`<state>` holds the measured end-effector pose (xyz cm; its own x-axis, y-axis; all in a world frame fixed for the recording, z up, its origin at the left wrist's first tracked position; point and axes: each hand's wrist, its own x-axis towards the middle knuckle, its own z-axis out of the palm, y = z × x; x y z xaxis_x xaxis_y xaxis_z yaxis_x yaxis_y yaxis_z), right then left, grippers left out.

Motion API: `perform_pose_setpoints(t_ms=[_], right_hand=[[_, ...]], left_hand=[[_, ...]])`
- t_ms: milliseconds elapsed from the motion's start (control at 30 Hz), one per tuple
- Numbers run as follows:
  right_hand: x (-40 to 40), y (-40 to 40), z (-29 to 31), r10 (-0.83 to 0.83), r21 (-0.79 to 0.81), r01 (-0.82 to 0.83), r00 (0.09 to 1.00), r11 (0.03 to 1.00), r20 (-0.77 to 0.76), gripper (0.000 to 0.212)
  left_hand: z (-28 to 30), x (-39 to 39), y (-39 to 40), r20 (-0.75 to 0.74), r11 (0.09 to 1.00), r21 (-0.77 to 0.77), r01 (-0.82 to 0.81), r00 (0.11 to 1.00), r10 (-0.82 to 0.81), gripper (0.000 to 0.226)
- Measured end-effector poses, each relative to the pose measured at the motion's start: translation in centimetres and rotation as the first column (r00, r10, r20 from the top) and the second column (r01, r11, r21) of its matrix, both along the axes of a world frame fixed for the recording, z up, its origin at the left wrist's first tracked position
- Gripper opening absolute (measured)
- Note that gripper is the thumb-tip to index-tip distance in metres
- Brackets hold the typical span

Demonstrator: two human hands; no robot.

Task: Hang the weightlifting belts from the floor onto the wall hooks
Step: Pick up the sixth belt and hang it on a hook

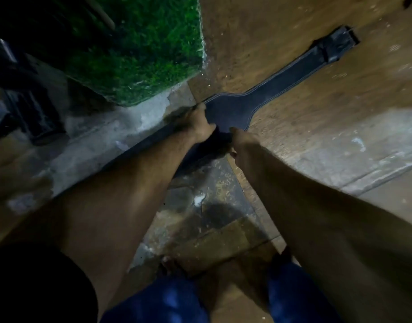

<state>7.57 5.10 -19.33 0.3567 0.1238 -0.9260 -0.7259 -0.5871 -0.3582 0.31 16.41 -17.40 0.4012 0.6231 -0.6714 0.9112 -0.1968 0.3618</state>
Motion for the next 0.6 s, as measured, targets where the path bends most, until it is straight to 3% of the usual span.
perform_pose_setpoints(t_ms=[100,200,300,367,533,600], right_hand=[[0.1,1.7,-4.5,-0.143,0.053,0.145,0.988,0.988,-0.051,0.065],[-0.5,2.3,-3.6,-0.247,0.115,0.254,0.966,0.96,-0.077,0.048],[-1.0,0.4,-2.1,-0.309,0.151,0.316,0.949,0.937,-0.064,0.038],[-1.4,-1.2,0.6,-0.32,0.163,0.324,0.946,0.932,-0.049,0.039],[-2.9,-3.5,11.8,-0.366,0.186,0.363,0.93,0.913,-0.016,0.053],[-3.6,-4.0,17.4,-0.365,0.192,0.36,0.931,0.913,-0.009,0.054]], left_hand=[[-3.6,-0.4,1.6,-0.098,0.986,0.157,0.045,0.995,-0.03,0.082],[-4.9,-1.2,1.9,-0.12,0.977,0.207,0.057,0.992,-0.032,0.098],[-3.8,-2.0,1.9,-0.029,0.989,0.144,-0.032,0.999,0.036,0.116],[-1.5,-2.9,1.8,0.023,0.991,0.123,-0.049,0.999,0.047,0.121],[10.3,-4.7,0.5,0.132,0.985,0.144,-0.098,0.988,0.079,0.095],[16.2,-5.2,0.1,0.141,0.981,0.139,-0.133,0.984,0.113,0.094]])
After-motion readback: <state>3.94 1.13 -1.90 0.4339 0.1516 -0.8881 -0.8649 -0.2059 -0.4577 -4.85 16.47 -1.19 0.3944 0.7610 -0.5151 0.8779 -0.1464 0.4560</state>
